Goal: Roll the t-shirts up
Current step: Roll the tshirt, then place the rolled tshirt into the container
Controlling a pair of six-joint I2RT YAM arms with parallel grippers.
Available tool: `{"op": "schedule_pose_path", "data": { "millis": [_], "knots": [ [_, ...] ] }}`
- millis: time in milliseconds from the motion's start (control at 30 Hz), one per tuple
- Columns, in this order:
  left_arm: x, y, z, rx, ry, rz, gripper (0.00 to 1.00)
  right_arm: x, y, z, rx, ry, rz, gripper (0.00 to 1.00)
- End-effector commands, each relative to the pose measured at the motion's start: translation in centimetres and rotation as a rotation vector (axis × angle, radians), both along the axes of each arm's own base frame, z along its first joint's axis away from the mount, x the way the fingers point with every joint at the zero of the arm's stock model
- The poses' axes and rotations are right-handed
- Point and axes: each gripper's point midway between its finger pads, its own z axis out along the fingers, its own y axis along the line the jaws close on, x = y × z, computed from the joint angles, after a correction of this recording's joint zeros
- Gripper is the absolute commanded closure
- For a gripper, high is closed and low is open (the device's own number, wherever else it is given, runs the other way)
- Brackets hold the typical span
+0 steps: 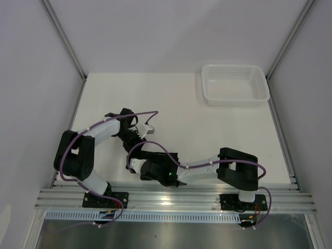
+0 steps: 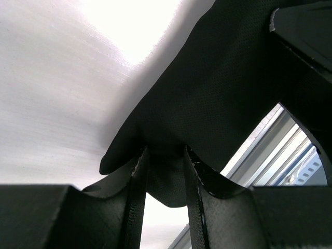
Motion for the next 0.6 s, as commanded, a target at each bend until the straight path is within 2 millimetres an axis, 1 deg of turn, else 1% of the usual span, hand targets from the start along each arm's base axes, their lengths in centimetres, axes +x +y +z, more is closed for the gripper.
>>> {"op": "schedule_pose_path", "data": {
  "millis": [0,100,133,167,233,267,300,400,433,467,567],
  "knots": [
    [1.0,-0.6,0.7,-0.023,-0.037,-0.025,0.63,-0.7,-2.2,-3.4,-0.125,0.022,0.007,0.27],
    [1.1,-0.5,0.7,-0.022,-0.039,-0.024,0.63,-0.9,-2.7,-4.0,-0.150,0.020,0.013,0.35],
    [1.1,-0.6,0.7,-0.022,-0.039,-0.024,0.63,-0.9,-2.8,-4.1,-0.156,0.021,0.013,0.41],
    [1.1,-0.5,0.7,-0.021,-0.036,-0.024,0.63,-1.0,-2.8,-4.2,-0.161,0.023,0.016,0.44],
    [1.2,-0.5,0.8,-0.020,-0.041,-0.024,0.63,-1.0,-2.9,-4.4,-0.167,0.024,0.017,0.51],
    [1.2,-0.5,0.8,-0.017,-0.045,-0.027,0.63,-1.1,-2.9,-4.4,-0.169,0.024,0.020,0.52],
    [1.3,-0.3,0.8,-0.012,-0.047,-0.026,0.63,-1.2,-3.0,-4.5,-0.171,0.023,0.021,0.57],
    [1.4,-0.2,1.0,-0.009,-0.052,-0.027,0.62,-1.4,-2.9,-4.5,-0.170,0.022,0.028,0.61],
    [1.6,-0.1,1.2,-0.008,-0.058,-0.025,0.62,-1.4,-2.9,-4.5,-0.169,0.022,0.030,0.65],
    [1.6,0.0,1.2,-0.005,-0.054,-0.020,0.62,-1.5,-2.9,-4.5,-0.169,0.020,0.032,0.66],
    [2.0,0.2,1.9,-0.009,-0.064,-0.014,0.61,-1.4,-2.9,-4.4,-0.169,0.017,0.030,0.70]
  ]
}}
